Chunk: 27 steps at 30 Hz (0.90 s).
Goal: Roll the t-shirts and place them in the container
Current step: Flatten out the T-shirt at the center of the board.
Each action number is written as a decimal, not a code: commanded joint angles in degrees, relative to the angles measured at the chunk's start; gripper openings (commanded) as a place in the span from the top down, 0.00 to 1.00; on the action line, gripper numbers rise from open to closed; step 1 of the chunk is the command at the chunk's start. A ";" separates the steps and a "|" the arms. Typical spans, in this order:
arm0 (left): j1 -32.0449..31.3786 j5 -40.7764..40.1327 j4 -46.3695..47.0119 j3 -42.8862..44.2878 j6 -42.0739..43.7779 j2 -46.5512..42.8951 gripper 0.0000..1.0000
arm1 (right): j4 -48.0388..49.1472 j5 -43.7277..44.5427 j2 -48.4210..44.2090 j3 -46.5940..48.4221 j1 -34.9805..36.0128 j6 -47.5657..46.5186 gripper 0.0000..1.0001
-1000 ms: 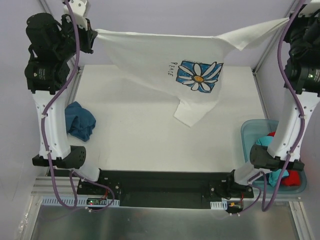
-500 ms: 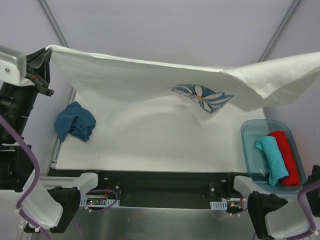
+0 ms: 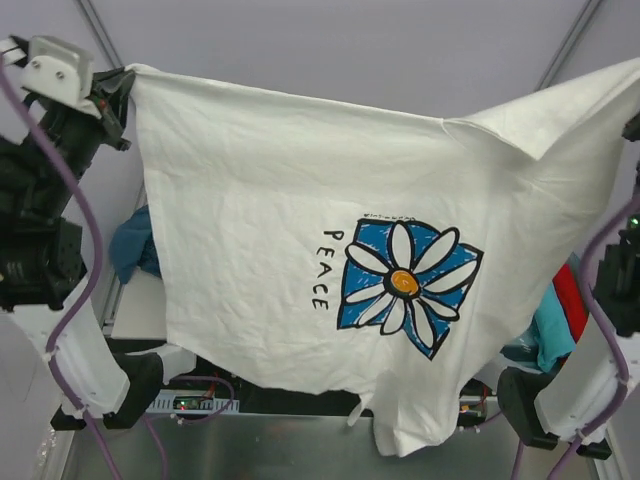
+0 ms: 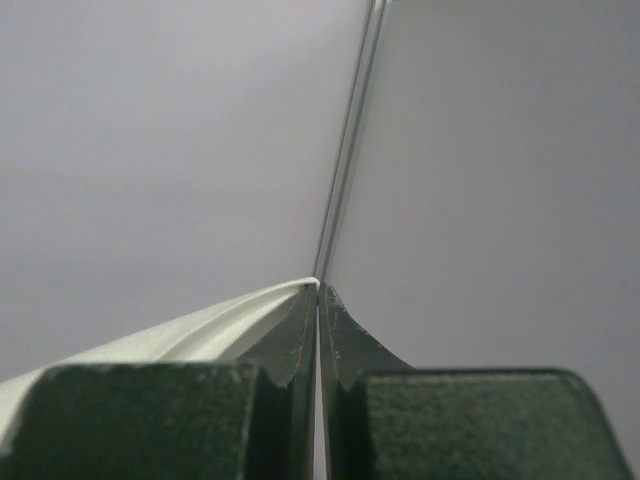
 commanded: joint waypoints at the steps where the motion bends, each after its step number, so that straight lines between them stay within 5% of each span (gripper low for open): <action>1: 0.68 8.09 2.46 -11.38 0.68 5.80 1.00 | 8.16 -2.17 4.01 -13.98 -0.45 -0.16 0.99; 6: 0.25 18.83 2.73 -25.72 4.36 11.86 1.00 | 11.23 -6.47 9.44 -30.33 4.20 -2.43 0.99; 12: -1.78 17.09 2.64 -30.48 9.03 28.02 1.00 | 15.28 -5.61 22.79 -41.79 9.31 -3.25 0.99; 16: -2.04 14.63 2.73 -24.96 6.57 42.68 1.00 | 14.05 -2.13 40.16 -34.85 10.89 -4.37 0.99; 27: -2.22 3.82 2.65 -9.23 5.78 60.01 1.00 | 7.89 6.16 70.97 4.15 11.95 -6.84 0.99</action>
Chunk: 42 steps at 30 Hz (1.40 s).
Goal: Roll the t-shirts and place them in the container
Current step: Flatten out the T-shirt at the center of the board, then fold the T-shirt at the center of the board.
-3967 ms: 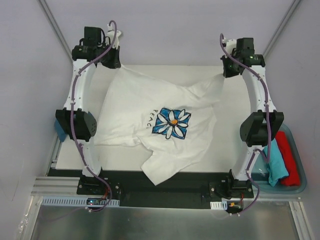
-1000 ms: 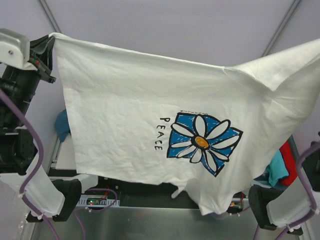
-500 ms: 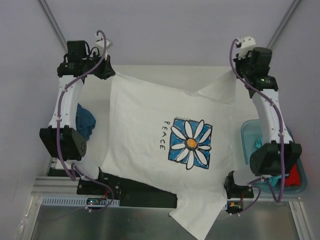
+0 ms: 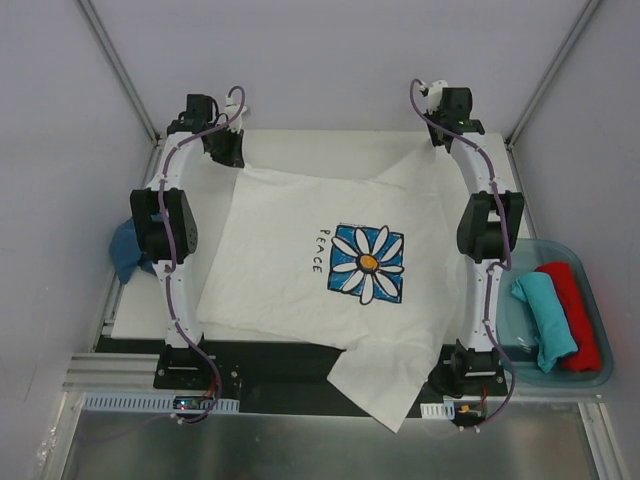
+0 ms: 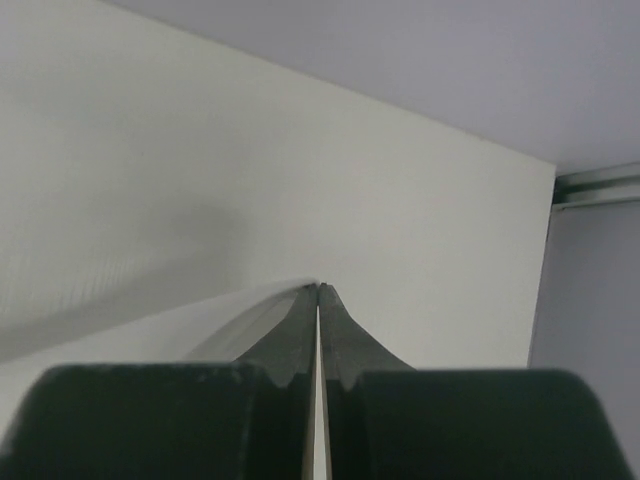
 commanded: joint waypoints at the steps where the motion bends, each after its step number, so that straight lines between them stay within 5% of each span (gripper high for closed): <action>1: 0.17 -4.38 1.33 10.91 -0.95 2.98 1.00 | 3.37 6.29 5.06 12.64 0.08 -1.42 0.99; 16: 3.77 -6.15 3.18 21.31 -3.86 7.21 1.00 | 18.67 9.47 10.26 22.42 4.03 -4.05 0.99; 23: 3.86 4.29 3.18 12.27 -0.35 1.07 1.00 | 11.23 5.87 0.25 7.05 3.77 -7.73 0.99; 34: 3.59 6.34 0.28 0.92 8.70 -5.53 1.00 | -1.18 2.87 -20.40 -18.52 3.86 -7.83 0.99; 42: 3.60 3.44 -5.60 -1.19 19.15 -8.96 1.00 | -12.17 2.52 -27.71 -21.27 4.30 -4.06 0.99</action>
